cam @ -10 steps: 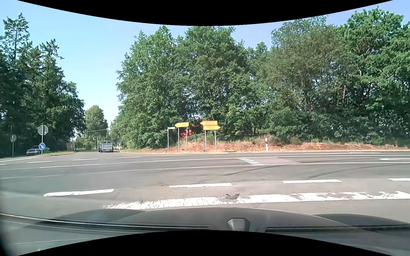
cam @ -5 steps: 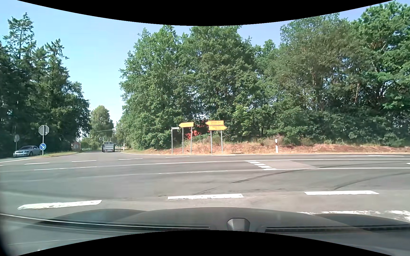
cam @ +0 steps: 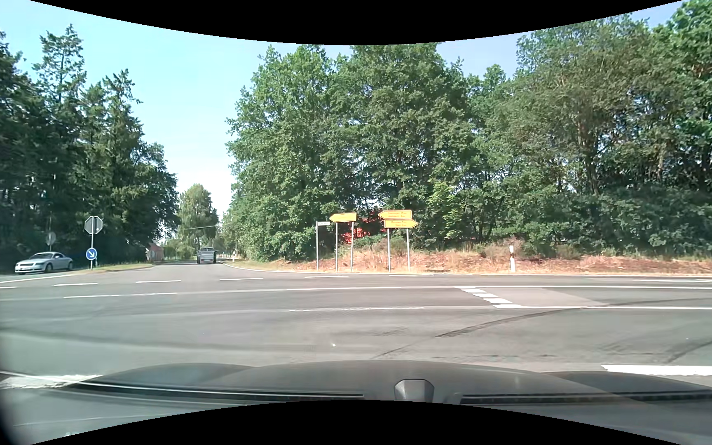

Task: Follow the waypoints while adhering to traffic rules and regulations

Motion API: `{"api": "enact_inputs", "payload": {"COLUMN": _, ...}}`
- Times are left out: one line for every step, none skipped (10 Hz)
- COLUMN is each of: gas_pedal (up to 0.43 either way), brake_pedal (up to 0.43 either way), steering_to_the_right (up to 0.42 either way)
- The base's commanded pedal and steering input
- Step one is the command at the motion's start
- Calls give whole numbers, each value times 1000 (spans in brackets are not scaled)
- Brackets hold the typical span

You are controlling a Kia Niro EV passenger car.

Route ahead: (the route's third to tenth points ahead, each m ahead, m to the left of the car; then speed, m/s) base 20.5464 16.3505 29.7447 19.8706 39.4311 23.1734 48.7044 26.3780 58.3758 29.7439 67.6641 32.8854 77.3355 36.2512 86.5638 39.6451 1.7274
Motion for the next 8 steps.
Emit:
{"api": "enact_inputs", "payload": {"gas_pedal": 0, "brake_pedal": 85, "steering_to_the_right": -258}}
{"api": "enact_inputs", "payload": {"gas_pedal": 0, "brake_pedal": 98, "steering_to_the_right": -258}}
{"api": "enact_inputs", "payload": {"gas_pedal": 0, "brake_pedal": 116, "steering_to_the_right": -258}}
{"api": "enact_inputs", "payload": {"gas_pedal": 0, "brake_pedal": 134, "steering_to_the_right": -258}}
{"api": "enact_inputs", "payload": {"gas_pedal": 0, "brake_pedal": 146, "steering_to_the_right": -258}}
{"api": "enact_inputs", "payload": {"gas_pedal": 0, "brake_pedal": 165, "steering_to_the_right": -258}}
{"api": "enact_inputs", "payload": {"gas_pedal": 0, "brake_pedal": 189, "steering_to_the_right": -258}}
{"api": "enact_inputs", "payload": {"gas_pedal": 0, "brake_pedal": 207, "steering_to_the_right": -257}}
